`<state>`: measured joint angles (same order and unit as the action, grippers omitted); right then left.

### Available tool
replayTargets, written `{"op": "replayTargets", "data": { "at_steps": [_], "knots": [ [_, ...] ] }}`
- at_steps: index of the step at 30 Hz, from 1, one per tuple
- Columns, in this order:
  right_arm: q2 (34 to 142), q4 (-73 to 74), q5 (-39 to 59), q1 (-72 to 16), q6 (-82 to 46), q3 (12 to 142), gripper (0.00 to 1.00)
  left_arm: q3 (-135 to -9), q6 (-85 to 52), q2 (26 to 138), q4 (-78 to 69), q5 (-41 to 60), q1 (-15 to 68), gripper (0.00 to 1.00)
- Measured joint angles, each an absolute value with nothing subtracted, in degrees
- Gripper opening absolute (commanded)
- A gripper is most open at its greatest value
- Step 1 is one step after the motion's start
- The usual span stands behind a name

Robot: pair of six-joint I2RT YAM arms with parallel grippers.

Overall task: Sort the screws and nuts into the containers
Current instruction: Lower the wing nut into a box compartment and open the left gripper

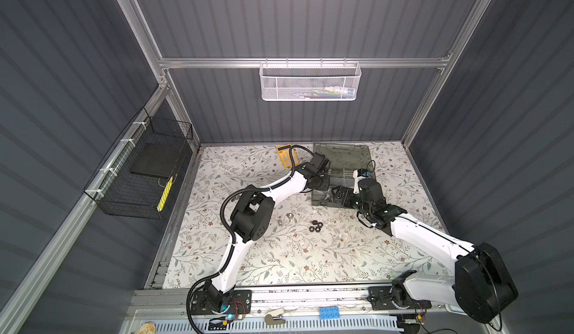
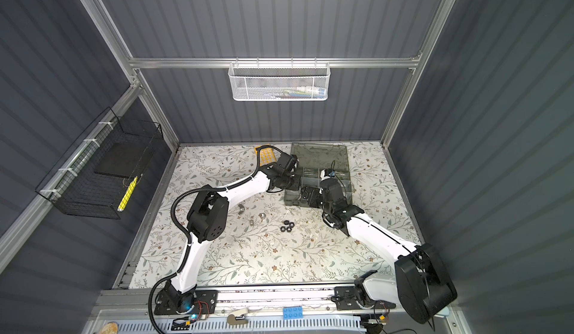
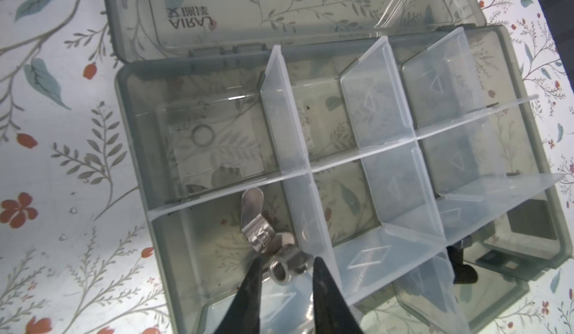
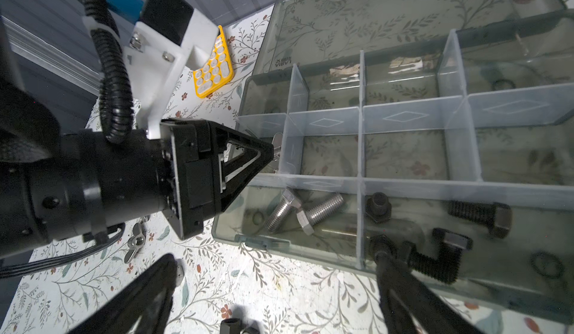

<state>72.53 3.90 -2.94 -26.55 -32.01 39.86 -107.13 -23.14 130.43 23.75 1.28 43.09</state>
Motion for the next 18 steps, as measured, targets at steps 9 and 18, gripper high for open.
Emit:
{"op": "replayTargets", "data": {
  "at_steps": [9,18],
  "knots": [
    [72.53,3.92,-2.87,-26.52,-32.14,39.86,0.99,-105.25,-23.05,129.73,22.65,-0.58,43.05,0.44],
    [72.49,4.29,-2.74,-26.50,-32.18,39.83,0.99,-100.92,-21.63,122.76,24.84,-5.89,43.05,0.69]
  ]
}}
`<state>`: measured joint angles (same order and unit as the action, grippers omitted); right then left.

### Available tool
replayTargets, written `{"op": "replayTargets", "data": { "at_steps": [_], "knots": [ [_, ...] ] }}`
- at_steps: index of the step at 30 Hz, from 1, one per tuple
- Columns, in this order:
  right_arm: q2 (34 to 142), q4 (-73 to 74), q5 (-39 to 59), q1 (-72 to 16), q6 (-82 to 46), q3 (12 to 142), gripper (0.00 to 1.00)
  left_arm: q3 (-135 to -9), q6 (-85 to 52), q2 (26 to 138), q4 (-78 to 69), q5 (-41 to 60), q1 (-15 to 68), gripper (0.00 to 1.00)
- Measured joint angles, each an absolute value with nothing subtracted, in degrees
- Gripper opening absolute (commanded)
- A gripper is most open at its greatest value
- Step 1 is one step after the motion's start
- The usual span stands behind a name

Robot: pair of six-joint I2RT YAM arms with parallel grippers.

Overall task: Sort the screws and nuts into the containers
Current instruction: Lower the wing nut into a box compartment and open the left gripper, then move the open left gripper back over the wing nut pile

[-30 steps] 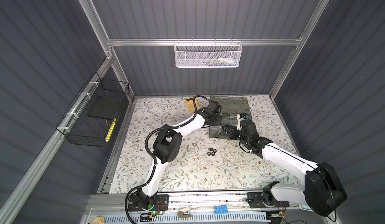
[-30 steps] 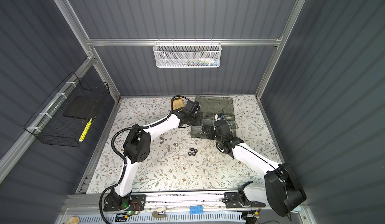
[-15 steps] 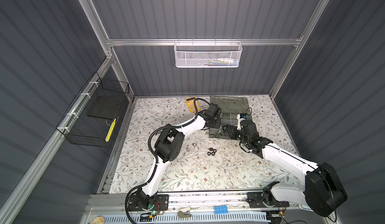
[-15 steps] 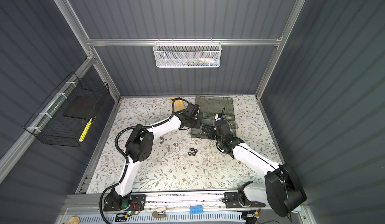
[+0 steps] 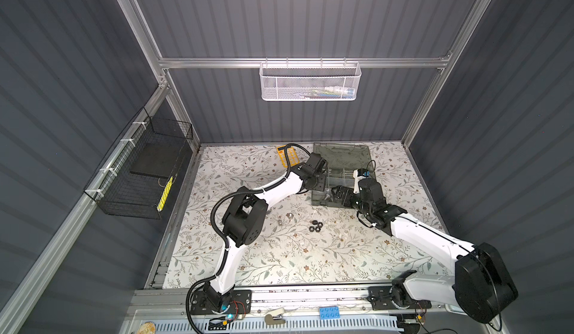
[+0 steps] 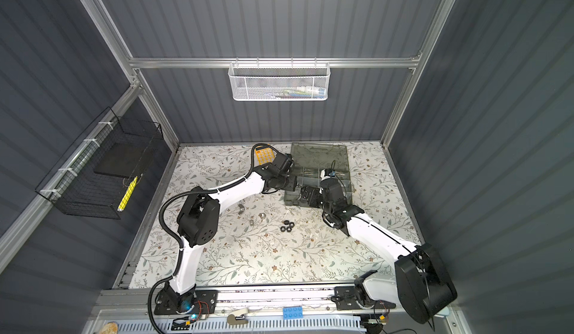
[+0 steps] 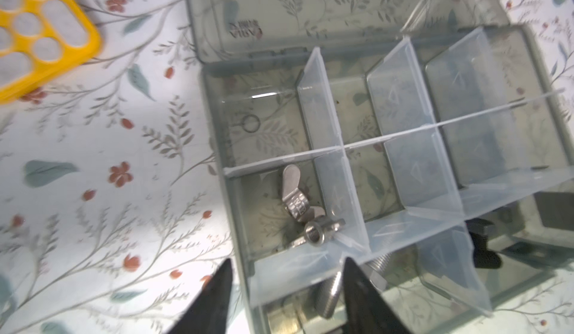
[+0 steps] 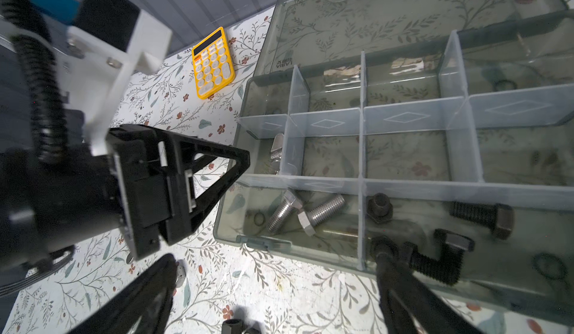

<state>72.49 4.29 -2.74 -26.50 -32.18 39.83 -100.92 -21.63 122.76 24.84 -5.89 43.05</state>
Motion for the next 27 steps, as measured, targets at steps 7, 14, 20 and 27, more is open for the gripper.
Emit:
{"op": "replayTargets", "data": {
  "at_steps": [7,14,20,27],
  "knots": [
    [72.49,4.67,-1.61,-26.50,-32.16,39.83,0.99,-94.94,-21.19,114.30,24.69,-11.90,43.05,1.00],
    [73.17,5.48,-1.23,-27.79,-31.35,39.86,0.99,-86.87,-22.63,107.44,24.86,-18.46,42.39,1.00],
    [76.73,5.04,-2.83,-34.41,-27.33,42.13,0.99,-78.41,-27.07,102.00,25.96,-21.52,40.82,1.00],
    [82.15,3.64,-4.14,-38.61,-23.46,46.87,0.99,-65.84,-31.20,94.89,25.91,-19.94,35.70,1.00]
  ]
}}
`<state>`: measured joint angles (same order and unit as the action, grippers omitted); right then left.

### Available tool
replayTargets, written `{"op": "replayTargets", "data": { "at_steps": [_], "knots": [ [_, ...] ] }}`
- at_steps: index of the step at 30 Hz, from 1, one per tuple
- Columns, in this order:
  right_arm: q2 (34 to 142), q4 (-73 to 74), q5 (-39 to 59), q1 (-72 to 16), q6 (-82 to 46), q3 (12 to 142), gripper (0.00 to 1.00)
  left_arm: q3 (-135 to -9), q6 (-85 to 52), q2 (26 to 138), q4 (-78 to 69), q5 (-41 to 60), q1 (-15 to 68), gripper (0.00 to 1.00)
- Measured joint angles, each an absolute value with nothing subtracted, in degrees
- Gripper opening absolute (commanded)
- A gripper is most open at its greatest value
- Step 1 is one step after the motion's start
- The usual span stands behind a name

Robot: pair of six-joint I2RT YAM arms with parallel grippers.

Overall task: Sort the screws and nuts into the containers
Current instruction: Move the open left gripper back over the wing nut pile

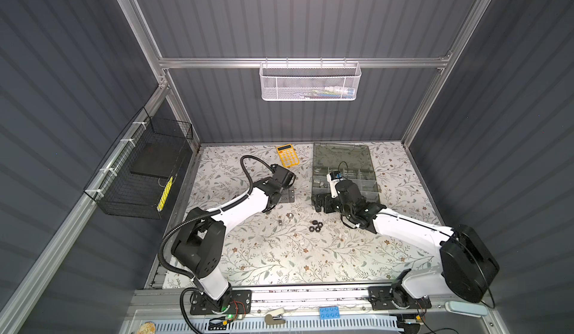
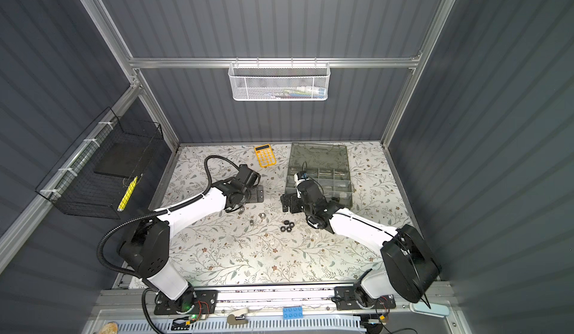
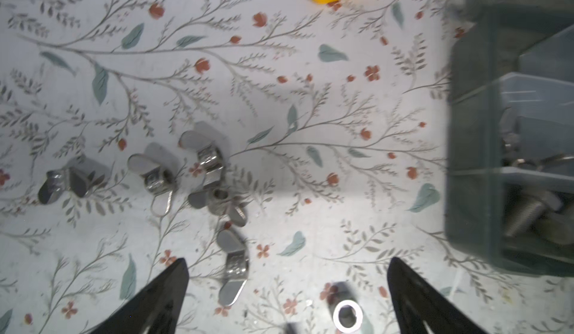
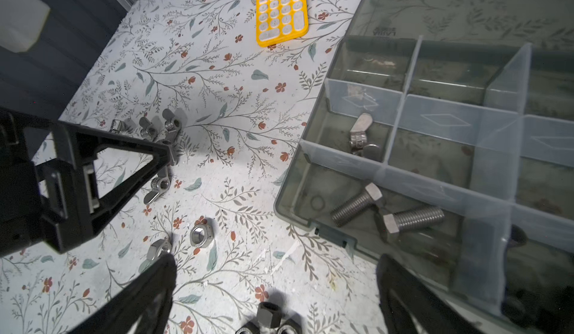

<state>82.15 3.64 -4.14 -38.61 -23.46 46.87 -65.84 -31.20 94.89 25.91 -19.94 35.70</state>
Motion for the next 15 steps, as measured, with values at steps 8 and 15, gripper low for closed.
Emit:
{"op": "replayTargets", "data": {
  "at_steps": [8,15],
  "knots": [
    [87.46,1.39,-4.12,-41.41,-21.71,50.28,0.99,-57.89,-32.82,93.36,24.16,-16.75,29.61,0.86],
    [87.81,0.97,-4.19,-42.04,-21.28,50.70,0.99,-58.57,-31.79,97.43,21.30,-14.63,28.93,0.61]
  ]
}}
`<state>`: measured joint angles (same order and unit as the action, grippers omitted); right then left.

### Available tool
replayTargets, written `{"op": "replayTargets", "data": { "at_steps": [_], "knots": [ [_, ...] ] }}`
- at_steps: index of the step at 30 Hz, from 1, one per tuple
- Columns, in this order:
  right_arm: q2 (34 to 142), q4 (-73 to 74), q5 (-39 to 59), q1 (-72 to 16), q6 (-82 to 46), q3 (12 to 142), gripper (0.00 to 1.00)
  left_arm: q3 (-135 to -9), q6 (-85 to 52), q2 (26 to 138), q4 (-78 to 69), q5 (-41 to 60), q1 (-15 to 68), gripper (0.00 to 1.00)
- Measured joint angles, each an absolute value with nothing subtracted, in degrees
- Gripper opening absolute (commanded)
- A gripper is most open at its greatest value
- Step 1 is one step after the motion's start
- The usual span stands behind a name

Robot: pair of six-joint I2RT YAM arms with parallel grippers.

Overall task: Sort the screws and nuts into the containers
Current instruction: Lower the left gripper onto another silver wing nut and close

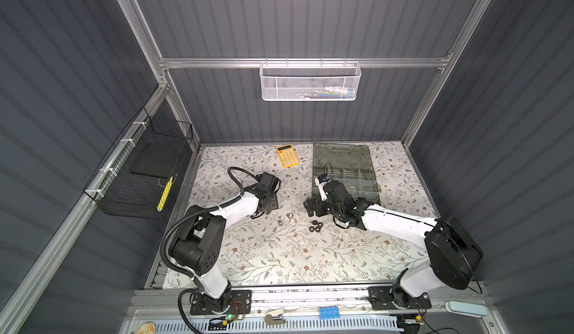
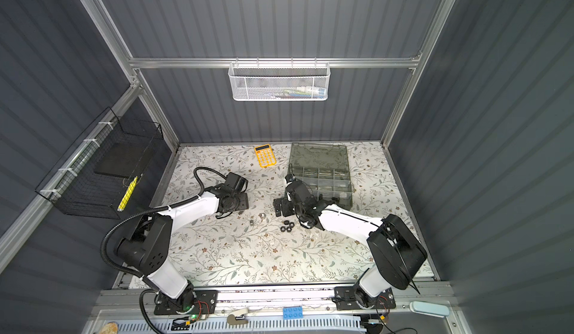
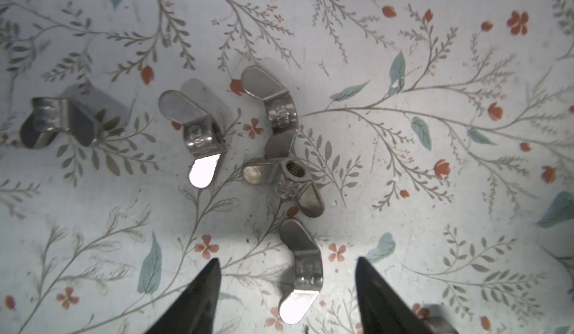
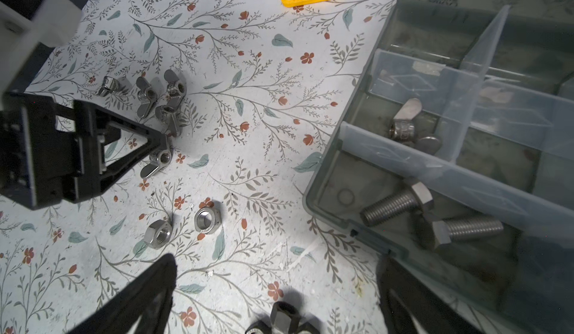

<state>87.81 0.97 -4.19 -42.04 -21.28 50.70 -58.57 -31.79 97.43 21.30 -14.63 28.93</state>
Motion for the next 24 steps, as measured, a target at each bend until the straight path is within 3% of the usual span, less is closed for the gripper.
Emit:
{"op": "replayTargets", "data": {
  "at_steps": [10,24],
  "knots": [
    [87.83,0.56,-4.29,-42.06,-21.12,50.72,0.99,-60.47,-31.73,102.78,19.79,-11.00,28.93,0.43],
    [87.83,0.34,-4.32,-42.06,-21.15,50.72,0.99,-59.33,-31.77,102.08,19.11,-10.22,28.93,0.39]
  ]
}}
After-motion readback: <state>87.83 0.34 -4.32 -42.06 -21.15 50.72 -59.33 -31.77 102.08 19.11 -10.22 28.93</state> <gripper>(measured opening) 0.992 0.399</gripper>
